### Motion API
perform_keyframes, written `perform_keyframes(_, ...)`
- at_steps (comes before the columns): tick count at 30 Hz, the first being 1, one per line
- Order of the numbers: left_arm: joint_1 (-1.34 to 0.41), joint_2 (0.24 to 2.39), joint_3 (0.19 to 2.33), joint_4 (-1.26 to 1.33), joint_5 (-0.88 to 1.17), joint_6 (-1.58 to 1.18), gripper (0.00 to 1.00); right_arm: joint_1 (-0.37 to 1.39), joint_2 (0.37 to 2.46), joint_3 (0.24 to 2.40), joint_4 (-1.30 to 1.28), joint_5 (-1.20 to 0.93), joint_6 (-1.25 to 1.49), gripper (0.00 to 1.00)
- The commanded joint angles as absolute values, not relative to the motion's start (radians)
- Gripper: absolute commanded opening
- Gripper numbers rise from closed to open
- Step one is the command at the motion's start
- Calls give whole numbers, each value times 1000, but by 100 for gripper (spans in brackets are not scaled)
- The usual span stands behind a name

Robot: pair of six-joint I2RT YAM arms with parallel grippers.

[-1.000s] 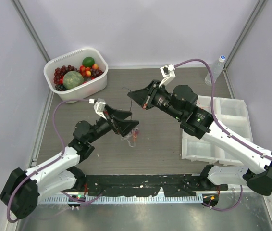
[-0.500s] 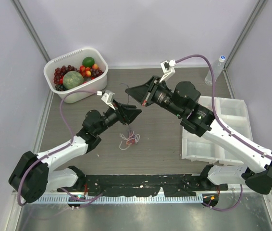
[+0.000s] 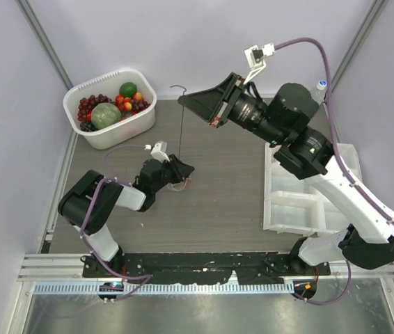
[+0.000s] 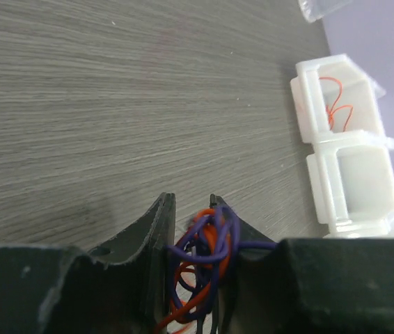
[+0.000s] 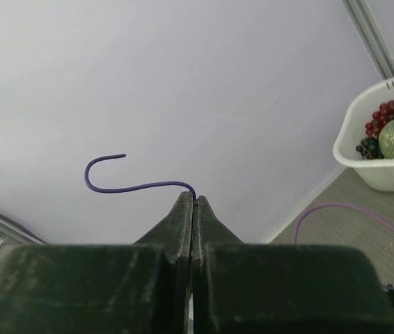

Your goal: Untangle the cables

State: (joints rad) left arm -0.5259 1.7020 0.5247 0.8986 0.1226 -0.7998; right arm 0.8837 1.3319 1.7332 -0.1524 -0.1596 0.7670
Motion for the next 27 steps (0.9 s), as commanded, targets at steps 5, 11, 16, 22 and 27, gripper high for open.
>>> perform_keyframes(5, -497, 1674, 485, 963, 127, -847, 30, 890, 1302, 2051, -196, -111, 664, 1)
perform_keyframes(11, -489, 1710, 482, 994, 112, -871, 30, 888, 1390, 2314, -273, -71, 609, 1)
perform_keyframes(16, -486, 1707, 462, 1029, 95, -876, 31, 888, 1450, 2429, -296, -65, 571, 1)
perform_keyframes(22, -483, 1681, 420, 1055, 34, -885, 30, 891, 1428, 2351, -304, 101, 508, 1)
perform_keyframes(27, -459, 1686, 407, 1046, -38, -940, 26, 888, 1482, 2560, -263, 152, 427, 1)
